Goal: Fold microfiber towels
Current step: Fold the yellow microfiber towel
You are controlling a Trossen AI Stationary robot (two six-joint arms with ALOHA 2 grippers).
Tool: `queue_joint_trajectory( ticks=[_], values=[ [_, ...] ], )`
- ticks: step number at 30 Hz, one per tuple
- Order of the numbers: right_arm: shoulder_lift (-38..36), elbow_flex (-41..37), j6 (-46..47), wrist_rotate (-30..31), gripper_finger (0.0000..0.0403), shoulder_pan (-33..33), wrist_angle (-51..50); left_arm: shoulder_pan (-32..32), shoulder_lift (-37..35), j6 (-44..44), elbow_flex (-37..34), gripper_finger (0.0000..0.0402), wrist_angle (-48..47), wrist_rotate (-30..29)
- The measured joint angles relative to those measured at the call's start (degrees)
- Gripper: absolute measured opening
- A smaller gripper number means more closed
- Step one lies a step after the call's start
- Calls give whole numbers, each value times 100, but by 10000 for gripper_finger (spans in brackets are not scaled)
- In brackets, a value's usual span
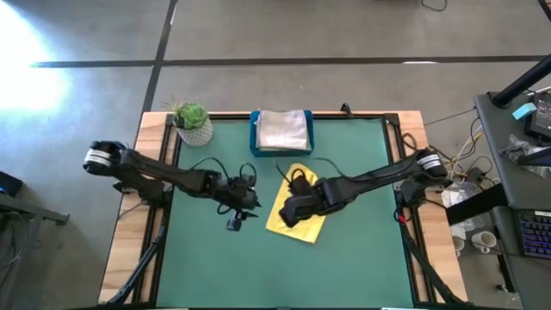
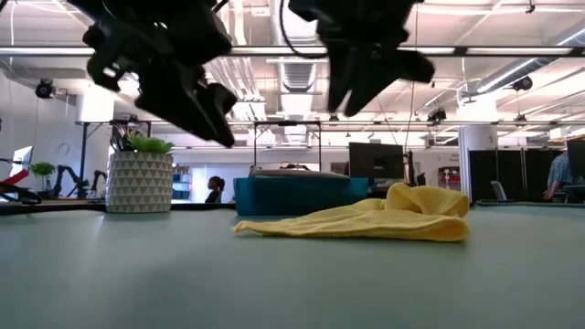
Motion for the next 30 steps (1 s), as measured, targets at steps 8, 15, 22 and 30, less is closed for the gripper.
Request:
queue_joint_trajectory(
  ticks=[8,15,22,30],
  values=[
    [-758,-606,92,120,111,9,-518,-251,869,26,27,149,782,-192],
    [-1467,-1615,560,99,111,9,-330,-539,1530,31,228,149,1000,-183],
    [-2018,-2465,542,51,111,7,762,-665,1975,323,452,149,1319,-177],
    [-2250,-3176,542,-480,111,153,1829,-653,2382,289,490,149,1404,-481]
  ],
)
